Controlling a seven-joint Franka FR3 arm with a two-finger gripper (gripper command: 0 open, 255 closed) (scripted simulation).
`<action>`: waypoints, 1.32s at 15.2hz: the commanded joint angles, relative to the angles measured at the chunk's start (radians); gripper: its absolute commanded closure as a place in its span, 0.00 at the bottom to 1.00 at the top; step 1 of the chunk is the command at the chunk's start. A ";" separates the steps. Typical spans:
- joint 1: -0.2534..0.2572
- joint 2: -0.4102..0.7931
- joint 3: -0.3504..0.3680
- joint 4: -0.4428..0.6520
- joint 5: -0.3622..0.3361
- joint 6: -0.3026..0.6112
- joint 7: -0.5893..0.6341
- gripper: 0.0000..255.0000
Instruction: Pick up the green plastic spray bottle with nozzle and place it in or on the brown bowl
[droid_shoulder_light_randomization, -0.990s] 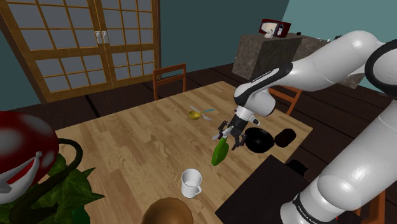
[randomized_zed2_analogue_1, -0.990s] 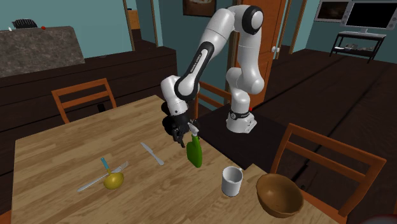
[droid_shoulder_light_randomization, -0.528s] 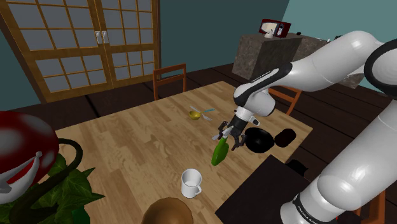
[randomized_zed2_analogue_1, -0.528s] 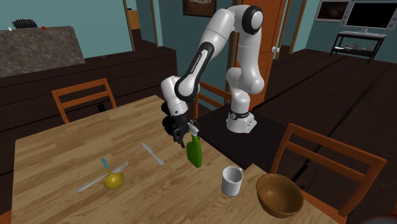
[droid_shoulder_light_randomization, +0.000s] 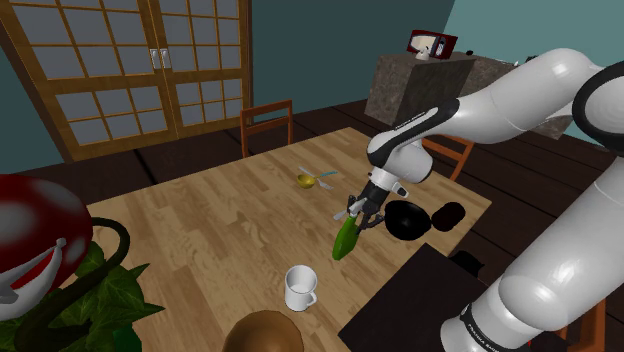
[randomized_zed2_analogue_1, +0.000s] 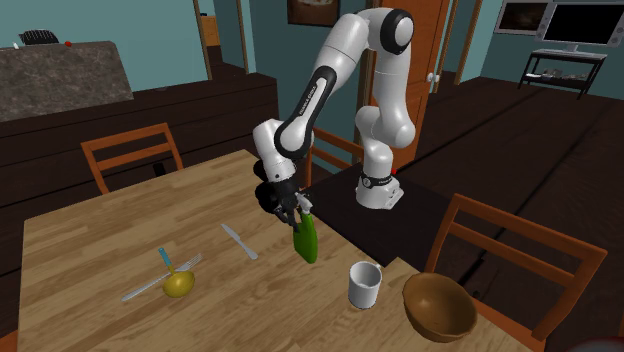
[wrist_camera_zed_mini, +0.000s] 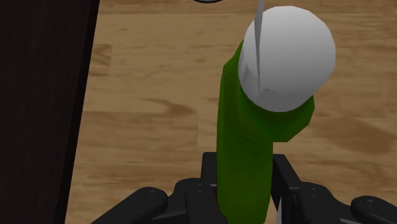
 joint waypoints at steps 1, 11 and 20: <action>0.000 0.000 0.000 0.000 0.000 0.000 0.000 1.00; -0.011 -0.116 -0.006 0.009 -0.076 -0.104 0.095 1.00; -0.024 -0.213 -0.010 0.041 -0.134 -0.215 0.177 1.00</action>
